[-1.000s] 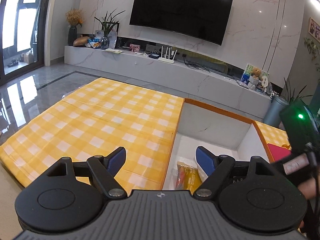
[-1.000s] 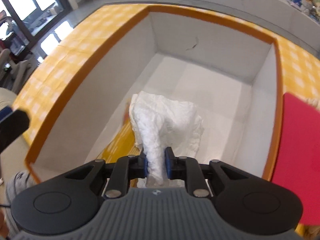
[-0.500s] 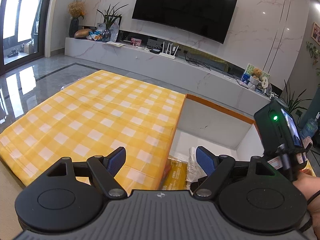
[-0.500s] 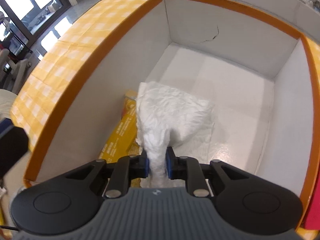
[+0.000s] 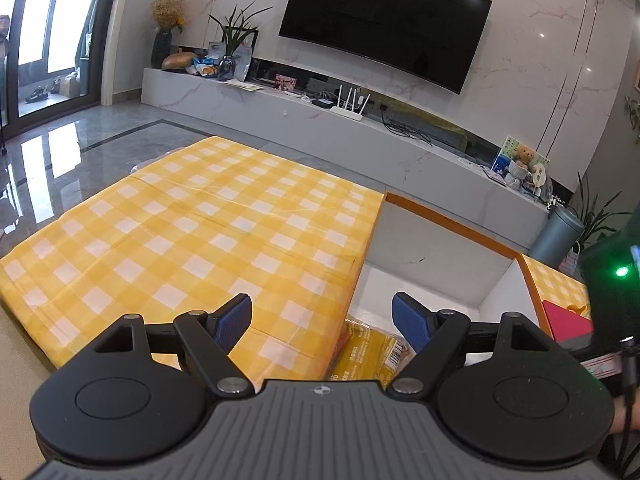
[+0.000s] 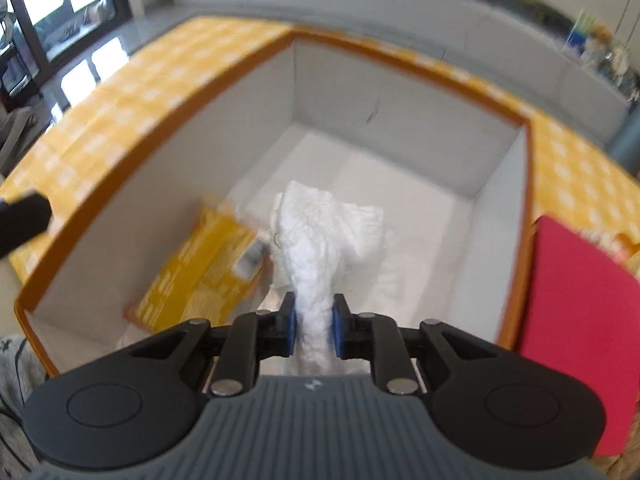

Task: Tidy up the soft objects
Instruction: 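Release the snack bag into the box with the left tool while the right tool lowers the cloth inside, then open the right tool to drop the white cloth into the box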

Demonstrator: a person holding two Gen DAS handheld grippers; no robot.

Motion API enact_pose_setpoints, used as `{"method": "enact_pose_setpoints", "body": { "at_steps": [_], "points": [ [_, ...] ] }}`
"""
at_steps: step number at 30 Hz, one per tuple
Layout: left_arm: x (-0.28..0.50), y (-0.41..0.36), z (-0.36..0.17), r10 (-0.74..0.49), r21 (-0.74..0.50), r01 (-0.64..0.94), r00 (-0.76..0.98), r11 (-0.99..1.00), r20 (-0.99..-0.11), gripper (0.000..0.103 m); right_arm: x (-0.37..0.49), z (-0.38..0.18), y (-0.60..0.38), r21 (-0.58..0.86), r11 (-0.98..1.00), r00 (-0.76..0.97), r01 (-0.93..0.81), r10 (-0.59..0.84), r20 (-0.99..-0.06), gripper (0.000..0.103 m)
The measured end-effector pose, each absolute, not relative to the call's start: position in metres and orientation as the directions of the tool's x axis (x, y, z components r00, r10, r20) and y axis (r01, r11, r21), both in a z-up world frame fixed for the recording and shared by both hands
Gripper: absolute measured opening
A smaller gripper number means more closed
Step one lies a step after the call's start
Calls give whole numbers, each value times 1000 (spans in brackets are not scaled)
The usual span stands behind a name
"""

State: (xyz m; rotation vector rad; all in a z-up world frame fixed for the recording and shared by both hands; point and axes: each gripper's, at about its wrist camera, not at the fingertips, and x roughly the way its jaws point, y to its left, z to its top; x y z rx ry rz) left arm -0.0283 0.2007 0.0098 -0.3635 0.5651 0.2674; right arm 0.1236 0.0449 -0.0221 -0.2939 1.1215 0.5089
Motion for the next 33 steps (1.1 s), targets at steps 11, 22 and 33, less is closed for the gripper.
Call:
{"method": "enact_pose_setpoints", "body": {
  "at_steps": [11, 22, 33],
  "points": [
    [-26, 199, 11, 150, -250, -337, 817, 908, -557, 94, 117, -19, 46, 79, 844, 326, -530, 289, -900, 72],
    [-43, 191, 34, 205, -243, -344, 864, 907, -461, 94, 99, 24, 27, 94, 835, 449, -542, 383, -807, 97],
    [-43, 170, 51, 201, -215, -318, 877, 923, -436, 94, 75, 61, -1, 111, 781, 520, -615, 507, -687, 100]
  ]
}}
